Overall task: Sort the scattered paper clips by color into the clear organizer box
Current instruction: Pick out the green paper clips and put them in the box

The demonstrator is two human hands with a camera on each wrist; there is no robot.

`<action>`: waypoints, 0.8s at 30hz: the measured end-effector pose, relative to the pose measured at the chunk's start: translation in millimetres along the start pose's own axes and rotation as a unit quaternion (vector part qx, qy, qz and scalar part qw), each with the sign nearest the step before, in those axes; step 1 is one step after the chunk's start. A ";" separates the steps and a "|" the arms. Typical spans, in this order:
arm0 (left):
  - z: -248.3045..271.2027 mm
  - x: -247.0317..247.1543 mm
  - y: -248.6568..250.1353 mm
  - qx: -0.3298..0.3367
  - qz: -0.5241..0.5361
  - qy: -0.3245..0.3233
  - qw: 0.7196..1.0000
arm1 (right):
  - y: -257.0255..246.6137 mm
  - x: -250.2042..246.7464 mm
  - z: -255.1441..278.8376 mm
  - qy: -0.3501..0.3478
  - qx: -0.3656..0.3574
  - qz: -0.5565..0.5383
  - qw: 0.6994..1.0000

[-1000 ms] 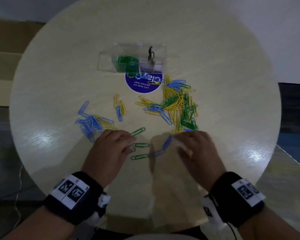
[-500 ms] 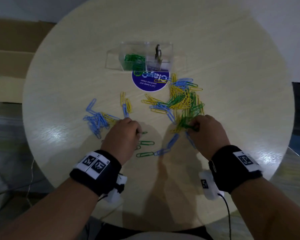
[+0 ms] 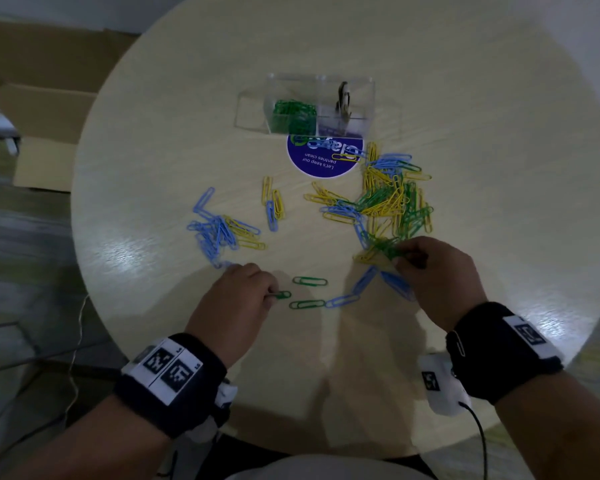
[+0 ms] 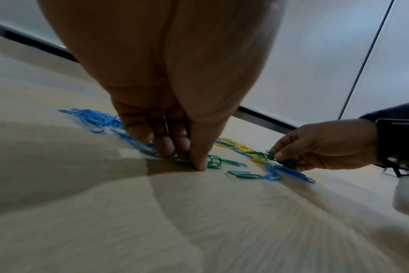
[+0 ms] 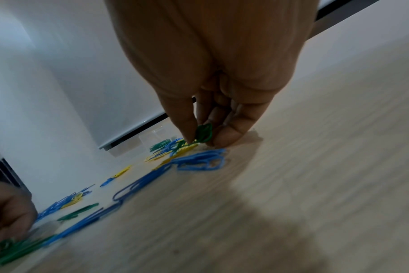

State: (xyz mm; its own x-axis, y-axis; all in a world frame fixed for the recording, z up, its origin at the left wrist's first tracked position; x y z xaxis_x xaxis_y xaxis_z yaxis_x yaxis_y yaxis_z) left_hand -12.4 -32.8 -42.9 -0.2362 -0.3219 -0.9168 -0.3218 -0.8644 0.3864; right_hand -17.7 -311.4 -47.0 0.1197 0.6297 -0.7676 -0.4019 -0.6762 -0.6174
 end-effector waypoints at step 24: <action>-1.3 5.7 52.8 0.083 0.028 -0.014 0.996 | -47.6 -21.8 -13.0 0.030 -0.044 -0.135 0.989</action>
State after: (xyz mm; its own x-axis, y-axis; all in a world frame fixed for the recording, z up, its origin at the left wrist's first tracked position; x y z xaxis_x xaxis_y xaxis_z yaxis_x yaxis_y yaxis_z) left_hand -29.6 -80.8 -27.8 -0.2820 -0.3552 -0.8913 -0.4535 -0.7693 0.4500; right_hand 10.6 -297.9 -3.1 0.2671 0.7695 -0.5801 -0.2684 -0.5187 -0.8117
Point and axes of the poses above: each hand's wrist, its own z-axis away from the middle knuckle, its own x-axis out of the palm, y = z × x, the point moved 9 cm from there along -z, towards the middle knuckle, and after that the axes turned 10 degrees about y, right-handed, at the moved point
